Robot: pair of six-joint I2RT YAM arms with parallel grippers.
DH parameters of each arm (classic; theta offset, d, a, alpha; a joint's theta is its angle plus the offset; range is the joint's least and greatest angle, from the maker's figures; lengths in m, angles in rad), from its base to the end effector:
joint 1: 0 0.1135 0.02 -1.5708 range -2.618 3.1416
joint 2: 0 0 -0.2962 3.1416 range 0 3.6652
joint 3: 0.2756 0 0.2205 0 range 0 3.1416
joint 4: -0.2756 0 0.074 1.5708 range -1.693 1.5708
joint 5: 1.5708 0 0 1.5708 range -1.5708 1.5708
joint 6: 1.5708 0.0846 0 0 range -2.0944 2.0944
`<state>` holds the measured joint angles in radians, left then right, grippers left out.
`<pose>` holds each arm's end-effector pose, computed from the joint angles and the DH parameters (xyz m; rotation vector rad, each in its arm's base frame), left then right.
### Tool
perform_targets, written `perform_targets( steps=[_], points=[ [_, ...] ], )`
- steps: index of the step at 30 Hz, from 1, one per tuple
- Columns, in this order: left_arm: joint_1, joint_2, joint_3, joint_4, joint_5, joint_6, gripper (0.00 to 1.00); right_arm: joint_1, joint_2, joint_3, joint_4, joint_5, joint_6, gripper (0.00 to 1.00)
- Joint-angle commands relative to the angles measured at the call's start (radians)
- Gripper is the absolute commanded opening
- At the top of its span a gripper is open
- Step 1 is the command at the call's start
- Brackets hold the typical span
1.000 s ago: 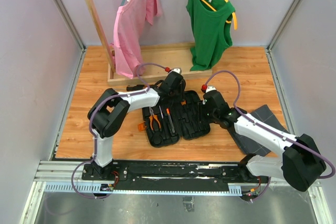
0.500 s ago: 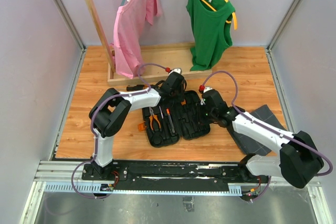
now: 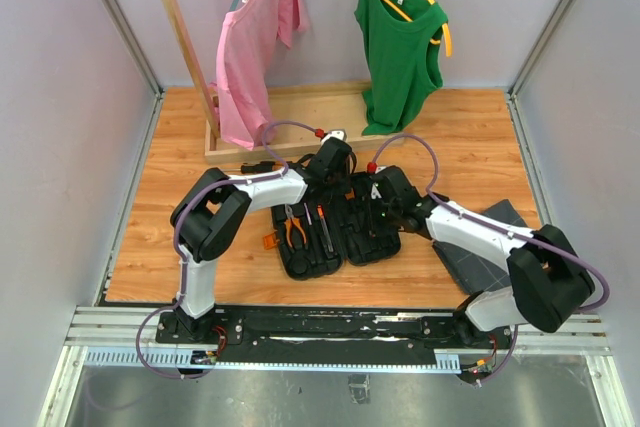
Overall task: Sort the tools into containers
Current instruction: Adjust the screwdriver in the storage box.
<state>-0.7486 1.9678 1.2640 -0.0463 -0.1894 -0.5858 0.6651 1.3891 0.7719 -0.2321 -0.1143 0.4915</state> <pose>0.3406 -0.2946 0.1880 0.0942 2.3471 -0.4567 0.2133 0.1795 0.2123 -0.2729 2.5084 0.6410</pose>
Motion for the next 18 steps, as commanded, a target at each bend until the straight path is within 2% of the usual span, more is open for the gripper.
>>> perform_targets(
  steps=[1, 12, 18],
  points=[
    [0.000, 0.051, -0.012, -0.007, -0.034, 0.008, 0.29, 0.009, 0.020, 0.033, 0.005, -0.015, -0.015, 0.15],
    [0.000, 0.051, -0.015, -0.003, -0.030, 0.009, 0.28, 0.011, 0.055, 0.038, -0.005, -0.012, -0.019, 0.08],
    [0.000, 0.052, -0.015, -0.002, -0.030, 0.009, 0.28, 0.017, 0.068, 0.044, -0.029, 0.008, -0.020, 0.01]
  ],
)
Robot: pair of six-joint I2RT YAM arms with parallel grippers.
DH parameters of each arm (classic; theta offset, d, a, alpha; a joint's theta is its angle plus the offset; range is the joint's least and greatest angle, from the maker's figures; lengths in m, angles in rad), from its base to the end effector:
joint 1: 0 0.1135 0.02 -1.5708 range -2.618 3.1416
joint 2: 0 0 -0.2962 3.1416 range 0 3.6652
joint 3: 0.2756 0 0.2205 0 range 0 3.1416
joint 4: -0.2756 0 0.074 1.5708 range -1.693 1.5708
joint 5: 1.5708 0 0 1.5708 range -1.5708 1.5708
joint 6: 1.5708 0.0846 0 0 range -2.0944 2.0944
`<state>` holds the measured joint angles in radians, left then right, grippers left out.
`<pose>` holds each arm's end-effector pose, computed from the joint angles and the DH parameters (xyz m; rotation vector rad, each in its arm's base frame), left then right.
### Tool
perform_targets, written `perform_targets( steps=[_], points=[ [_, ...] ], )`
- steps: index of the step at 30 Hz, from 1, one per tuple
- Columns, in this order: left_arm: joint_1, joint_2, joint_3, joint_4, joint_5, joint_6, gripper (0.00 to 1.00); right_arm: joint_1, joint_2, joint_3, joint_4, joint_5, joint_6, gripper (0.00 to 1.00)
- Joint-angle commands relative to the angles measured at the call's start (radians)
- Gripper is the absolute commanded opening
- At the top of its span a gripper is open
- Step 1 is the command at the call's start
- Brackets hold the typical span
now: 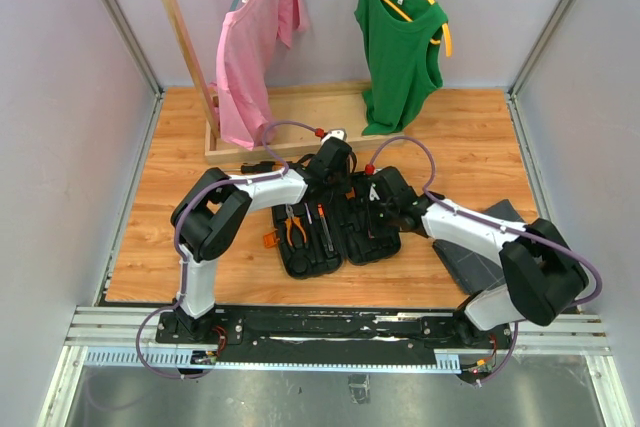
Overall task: Sort the tools into containers
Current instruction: Adjust the screwdriver in the storage box.
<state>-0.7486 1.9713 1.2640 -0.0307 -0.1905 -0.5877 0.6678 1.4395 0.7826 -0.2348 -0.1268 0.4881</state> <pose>0.3420 -0.2959 0.1883 0.0894 2.3362 -0.4648 0.2172 0.1849 0.2022 -0.2877 2.5522 0.6320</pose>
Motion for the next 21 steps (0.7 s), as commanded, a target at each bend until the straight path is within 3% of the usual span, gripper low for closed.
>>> perform_targets(
  steps=[1, 21],
  points=[
    [0.000, 0.049, -0.016, -0.017, -0.029, 0.012, 0.28, 0.015, 0.020, 0.036, -0.031, 0.024, -0.018, 0.01],
    [0.000, 0.067, -0.019, -0.032, -0.037, 0.015, 0.25, 0.045, 0.131, 0.050, -0.158, 0.134, -0.009, 0.00]
  ],
)
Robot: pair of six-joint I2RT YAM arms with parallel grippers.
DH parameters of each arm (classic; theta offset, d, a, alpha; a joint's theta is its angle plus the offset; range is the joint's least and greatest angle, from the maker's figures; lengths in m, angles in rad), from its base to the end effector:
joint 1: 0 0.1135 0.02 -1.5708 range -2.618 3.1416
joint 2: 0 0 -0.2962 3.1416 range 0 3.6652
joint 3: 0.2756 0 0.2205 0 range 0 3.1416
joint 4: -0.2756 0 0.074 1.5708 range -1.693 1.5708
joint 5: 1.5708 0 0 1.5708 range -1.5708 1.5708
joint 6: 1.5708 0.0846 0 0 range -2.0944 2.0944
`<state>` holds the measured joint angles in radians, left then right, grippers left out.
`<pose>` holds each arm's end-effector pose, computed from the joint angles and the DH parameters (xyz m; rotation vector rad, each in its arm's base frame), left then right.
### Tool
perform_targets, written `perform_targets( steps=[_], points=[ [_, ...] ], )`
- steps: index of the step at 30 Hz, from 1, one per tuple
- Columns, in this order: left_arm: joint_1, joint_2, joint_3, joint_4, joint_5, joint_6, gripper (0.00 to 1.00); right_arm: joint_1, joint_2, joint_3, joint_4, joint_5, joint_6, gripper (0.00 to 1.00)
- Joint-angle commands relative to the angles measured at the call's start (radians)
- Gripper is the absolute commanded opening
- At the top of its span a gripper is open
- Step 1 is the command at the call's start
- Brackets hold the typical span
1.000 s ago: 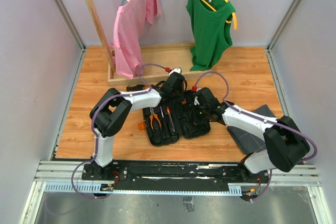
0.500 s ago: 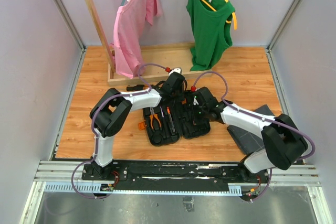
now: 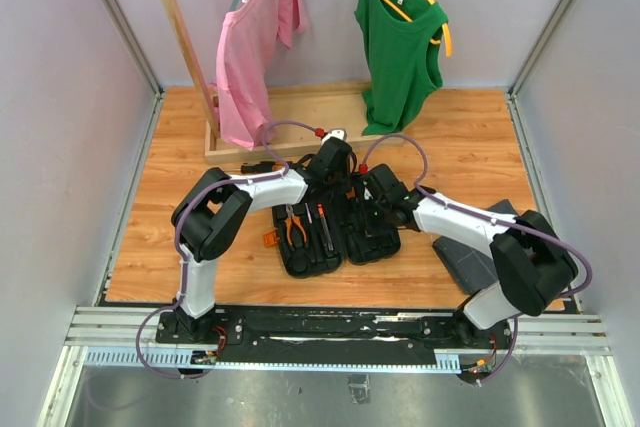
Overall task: Sort the tools into containers
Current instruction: Adjust the screwdriver in the storage box.
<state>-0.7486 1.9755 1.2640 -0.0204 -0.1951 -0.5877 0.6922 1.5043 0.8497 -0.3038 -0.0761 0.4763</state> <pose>0.3433 -0.2965 0.1878 0.0859 2.3291 -0.4644 0.2239 0.1940 0.1979 -0.3136 2.6010 0.5400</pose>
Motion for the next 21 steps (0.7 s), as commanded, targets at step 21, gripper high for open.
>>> perform_targets(
  steps=[21],
  points=[
    [0.000, 0.031, -0.040, -0.022, -0.030, 0.038, 0.25, 0.053, 0.043, -0.094, -0.061, 0.118, 0.021, 0.01]
  ],
)
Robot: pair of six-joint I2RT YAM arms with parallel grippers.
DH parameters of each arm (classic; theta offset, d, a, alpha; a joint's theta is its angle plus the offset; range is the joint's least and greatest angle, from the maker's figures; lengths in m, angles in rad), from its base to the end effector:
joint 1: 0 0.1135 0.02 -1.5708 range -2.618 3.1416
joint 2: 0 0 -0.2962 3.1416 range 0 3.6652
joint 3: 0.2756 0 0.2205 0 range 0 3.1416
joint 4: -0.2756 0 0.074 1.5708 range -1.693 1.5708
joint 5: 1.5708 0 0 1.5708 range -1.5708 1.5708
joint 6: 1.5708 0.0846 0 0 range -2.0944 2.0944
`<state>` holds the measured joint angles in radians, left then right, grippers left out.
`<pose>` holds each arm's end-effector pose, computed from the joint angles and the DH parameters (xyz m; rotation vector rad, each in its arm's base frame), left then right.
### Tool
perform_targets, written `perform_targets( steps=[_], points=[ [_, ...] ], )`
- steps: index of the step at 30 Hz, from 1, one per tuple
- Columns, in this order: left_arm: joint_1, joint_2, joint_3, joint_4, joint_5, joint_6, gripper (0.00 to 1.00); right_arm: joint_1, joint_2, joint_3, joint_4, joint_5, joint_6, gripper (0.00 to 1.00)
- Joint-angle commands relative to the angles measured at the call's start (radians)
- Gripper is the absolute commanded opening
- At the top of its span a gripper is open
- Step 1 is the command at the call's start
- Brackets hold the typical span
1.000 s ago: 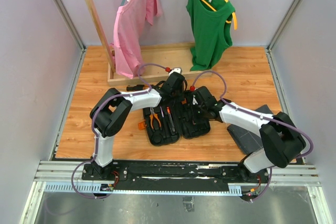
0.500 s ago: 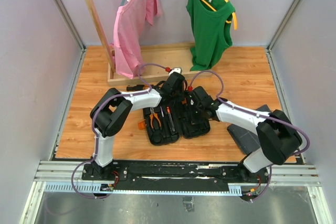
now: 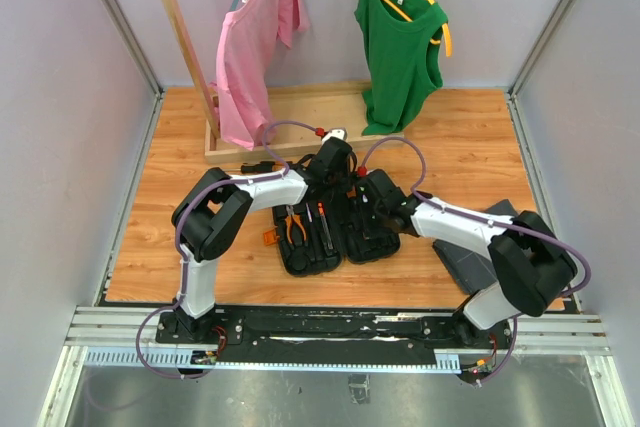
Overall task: Sort the tools into containers
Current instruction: Adjust the screwdriver in the storage box.
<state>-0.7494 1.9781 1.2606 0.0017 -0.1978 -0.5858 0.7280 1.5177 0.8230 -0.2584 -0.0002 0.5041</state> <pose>0.3445 -0.2978 0.1882 0.0848 2.3136 -0.4721 0.2221 0.1980 0.1903 -0.2901 2.5802 0.4789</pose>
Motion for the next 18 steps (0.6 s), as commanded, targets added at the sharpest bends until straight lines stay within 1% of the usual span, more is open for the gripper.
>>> perform_targets(
  steps=[1, 5, 6, 9, 10, 15, 18],
  points=[
    [0.001, 0.018, -0.036, -0.042, -0.026, 0.044, 0.26, 0.016, 0.006, -0.060, -0.099, 0.035, -0.014, 0.01],
    [0.001, -0.045, -0.026, -0.028, -0.023, 0.084, 0.31, 0.017, -0.081, -0.006, -0.077, 0.008, -0.044, 0.09],
    [0.001, -0.064, -0.023, -0.025, -0.017, 0.095, 0.33, 0.017, -0.096, 0.008, -0.076, 0.006, -0.051, 0.13],
    [0.001, -0.123, -0.015, -0.016, -0.008, 0.119, 0.38, 0.016, -0.143, 0.044, -0.076, 0.018, -0.074, 0.20],
    [0.001, -0.151, -0.013, -0.016, -0.009, 0.126, 0.39, 0.015, -0.158, 0.050, -0.075, 0.027, -0.076, 0.25],
    [0.003, -0.249, -0.023, -0.027, -0.050, 0.154, 0.43, 0.015, -0.228, 0.028, -0.070, 0.076, -0.087, 0.37],
    [0.015, -0.305, -0.054, -0.044, -0.077, 0.162, 0.43, 0.016, -0.257, -0.003, -0.067, 0.097, -0.097, 0.40]
  ],
)
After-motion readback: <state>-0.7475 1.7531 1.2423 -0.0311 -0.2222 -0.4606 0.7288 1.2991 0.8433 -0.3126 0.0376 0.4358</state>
